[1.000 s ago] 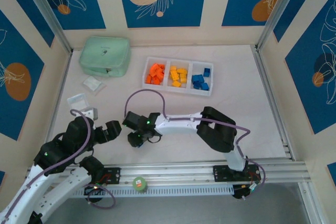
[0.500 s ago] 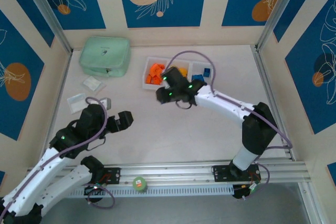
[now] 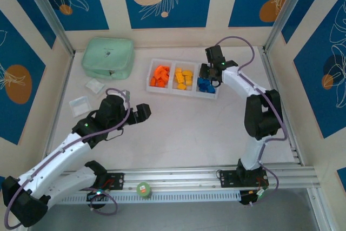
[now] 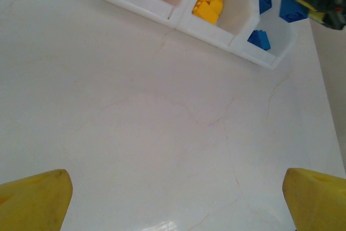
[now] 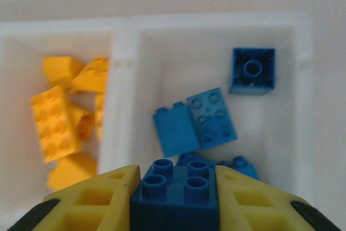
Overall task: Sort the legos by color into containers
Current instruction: Place the lego in the container, then reset both arms
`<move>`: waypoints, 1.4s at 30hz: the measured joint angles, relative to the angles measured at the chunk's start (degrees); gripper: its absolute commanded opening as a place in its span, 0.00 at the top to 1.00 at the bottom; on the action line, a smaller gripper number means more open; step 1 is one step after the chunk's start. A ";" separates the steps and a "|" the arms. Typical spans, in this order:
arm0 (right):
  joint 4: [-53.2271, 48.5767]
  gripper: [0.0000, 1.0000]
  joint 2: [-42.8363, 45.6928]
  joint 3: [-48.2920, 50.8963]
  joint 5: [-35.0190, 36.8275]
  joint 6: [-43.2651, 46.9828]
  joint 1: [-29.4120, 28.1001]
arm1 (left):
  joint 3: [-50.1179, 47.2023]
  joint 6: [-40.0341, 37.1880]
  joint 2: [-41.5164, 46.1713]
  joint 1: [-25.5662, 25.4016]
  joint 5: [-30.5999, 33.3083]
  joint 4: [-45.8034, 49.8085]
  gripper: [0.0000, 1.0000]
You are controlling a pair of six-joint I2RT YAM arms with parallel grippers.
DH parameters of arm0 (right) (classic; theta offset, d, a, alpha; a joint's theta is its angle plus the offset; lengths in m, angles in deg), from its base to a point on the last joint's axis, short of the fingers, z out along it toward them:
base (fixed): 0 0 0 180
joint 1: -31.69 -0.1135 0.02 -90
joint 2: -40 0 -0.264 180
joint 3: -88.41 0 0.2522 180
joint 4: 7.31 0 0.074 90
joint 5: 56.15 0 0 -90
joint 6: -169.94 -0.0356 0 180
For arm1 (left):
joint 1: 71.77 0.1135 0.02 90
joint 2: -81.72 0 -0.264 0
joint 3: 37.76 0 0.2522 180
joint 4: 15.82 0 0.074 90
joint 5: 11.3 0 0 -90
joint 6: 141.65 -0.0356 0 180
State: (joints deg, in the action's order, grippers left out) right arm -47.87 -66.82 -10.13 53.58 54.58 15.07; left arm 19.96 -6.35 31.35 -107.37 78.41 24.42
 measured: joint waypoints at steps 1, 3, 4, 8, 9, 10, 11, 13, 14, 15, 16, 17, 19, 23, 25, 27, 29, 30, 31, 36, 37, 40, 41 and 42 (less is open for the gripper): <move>-0.02 0.64 -1.75 -1.38 0.00 0.44 0.55 | -0.11 0.00 -0.13 0.07 -0.15 -0.59 0.01; 0.09 0.55 -5.14 -4.35 0.00 1.53 1.18 | -0.37 0.00 -0.22 0.31 -0.28 -1.22 0.01; 0.22 0.52 -6.62 -5.81 -0.04 2.10 1.36 | -0.48 0.00 -0.31 0.46 -0.35 -1.49 0.01; -0.11 0.37 -9.35 -9.75 -0.24 3.78 1.49 | -0.70 -0.02 -0.50 1.11 -0.37 -2.08 0.01; -0.35 0.34 -9.31 -10.23 -0.22 4.00 1.49 | -0.70 -0.13 -0.50 1.31 -0.37 -2.10 0.01; -0.70 0.30 -8.94 -10.67 -0.22 4.31 1.49 | -0.70 -0.24 -0.50 1.51 -0.35 -2.08 0.01; -0.83 0.27 -8.37 -10.69 -0.20 4.07 1.49 | -0.70 -0.42 -0.50 1.70 -0.26 -2.08 0.01; -0.81 0.17 -5.18 -8.76 -0.20 4.04 1.49 | -0.70 -1.09 -0.50 2.38 0.76 -2.08 0.01; -0.26 0.12 -2.67 -6.60 -0.17 3.85 1.55 | -0.70 -1.68 -0.52 2.91 1.44 -2.05 0.01; 0.04 0.08 0.81 -3.58 -0.20 3.89 1.66 | -0.68 -2.36 -0.70 3.72 2.47 -2.05 0.01; 0.24 0.04 4.57 -0.57 -0.09 3.91 1.70 | -0.68 -3.04 -1.05 4.72 3.74 -2.08 0.01; 0.68 0.02 8.37 2.32 0.33 4.02 1.77 | -0.68 -3.80 -1.60 5.79 4.96 -2.10 0.01; 1.62 0.01 15.69 7.69 1.53 4.33 2.23 | -0.68 -5.86 -3.56 8.87 8.07 -2.27 0.01; 6.93 0.00 27.91 20.83 3.65 4.83 5.90 | -2.03 -11.06 -6.40 15.34 15.34 -6.23 0.01; 10.97 0.01 33.09 29.90 4.72 5.84 9.57 | -4.07 -15.52 -6.80 18.64 19.63 -10.10 0.01; 15.15 0.01 35.98 37.88 5.49 7.19 13.14 | -6.54 -20.46 -7.37 21.24 23.21 -14.78 0.01; 19.96 0.01 36.76 44.89 5.53 8.28 16.37 | -9.70 -24.94 -8.39 23.23 25.14 -20.74 0.01; 22.32 0.01 36.37 47.84 5.29 8.50 17.64 | -11.80 -27.43 -9.31 24.11 25.73 -24.44 0.01; 24.72 0.01 35.58 50.25 4.70 8.70 18.56 | -14.25 -29.94 -10.78 24.76 26.12 -29.11 0.01; 37.35 0.01 27.98 54.95 -0.07 11.08 18.03 | -23.71 -39.15 -21.35 25.40 24.26 -50.90 0.01; 40.79 0.01 26.84 55.21 -1.64 12.13 17.51 | -24.65 -41.05 -24.15 25.46 23.15 -54.80 0.01; 50.14 0.01 25.22 56.04 -5.79 14.45 16.83 | -25.29 -44.89 -30.95 25.53 20.68 -65.55 0.01; 52.37 0.01 24.72 56.15 -6.84 14.75 16.85 | -25.44 -45.70 -33.00 25.66 19.71 -69.24 0.01; 57.00 0.01 23.52 56.98 -8.31 15.28 17.09 | -25.86 -46.45 -35.52 25.88 18.75 -74.01 0.01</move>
State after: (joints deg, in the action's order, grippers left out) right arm 9.13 -43.31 46.85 45.27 69.86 32.16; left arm -5.89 -52.80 -4.16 -81.49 97.16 -49.58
